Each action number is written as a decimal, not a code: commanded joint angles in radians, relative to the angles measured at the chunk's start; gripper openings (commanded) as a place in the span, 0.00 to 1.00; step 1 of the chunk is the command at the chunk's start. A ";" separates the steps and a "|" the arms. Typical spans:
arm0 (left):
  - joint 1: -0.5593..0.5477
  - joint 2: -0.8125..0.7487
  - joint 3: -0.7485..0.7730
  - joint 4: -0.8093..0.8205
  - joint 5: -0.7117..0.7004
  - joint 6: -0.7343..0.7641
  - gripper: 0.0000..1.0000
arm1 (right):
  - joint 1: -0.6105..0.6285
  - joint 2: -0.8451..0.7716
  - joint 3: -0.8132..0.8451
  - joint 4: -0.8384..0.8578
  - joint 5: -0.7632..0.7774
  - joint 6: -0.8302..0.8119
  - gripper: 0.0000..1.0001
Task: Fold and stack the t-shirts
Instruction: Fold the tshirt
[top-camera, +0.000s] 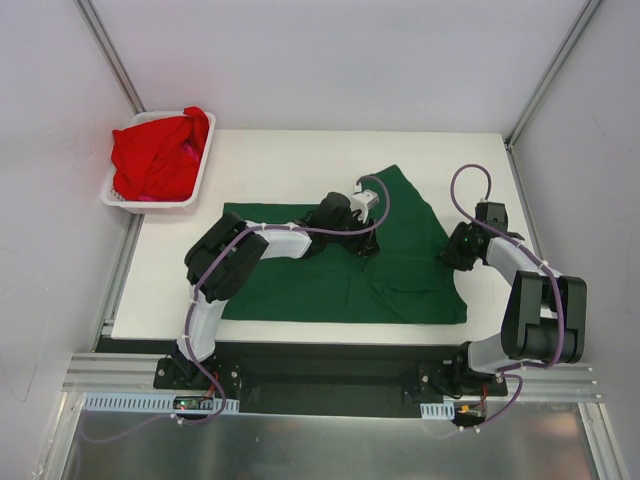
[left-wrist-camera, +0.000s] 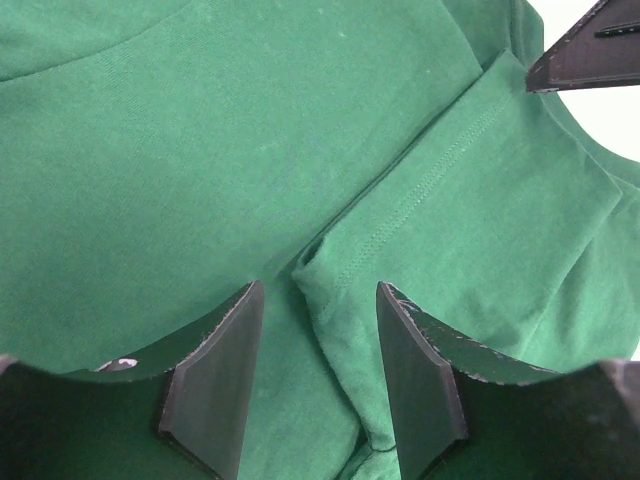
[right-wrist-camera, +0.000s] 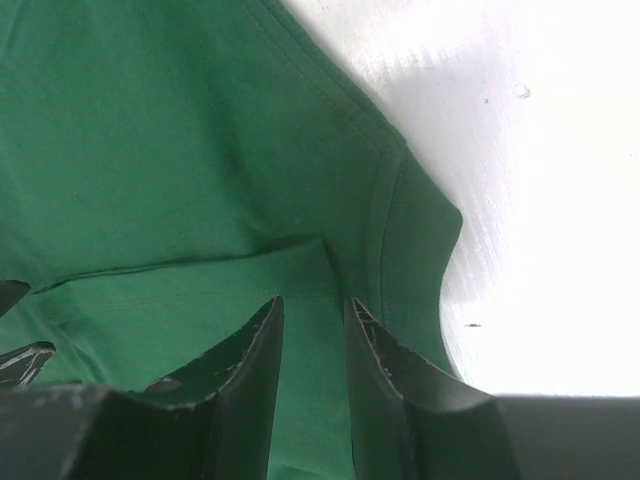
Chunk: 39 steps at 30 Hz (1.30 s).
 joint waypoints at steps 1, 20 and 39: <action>-0.013 0.017 0.032 0.047 0.039 -0.012 0.49 | -0.007 0.008 0.039 0.015 -0.020 0.009 0.33; -0.025 0.024 0.035 0.033 0.019 0.008 0.42 | -0.007 0.017 0.042 0.012 -0.029 0.008 0.15; -0.024 0.023 0.034 0.024 0.013 0.016 0.06 | -0.007 -0.001 0.053 0.003 -0.032 0.006 0.01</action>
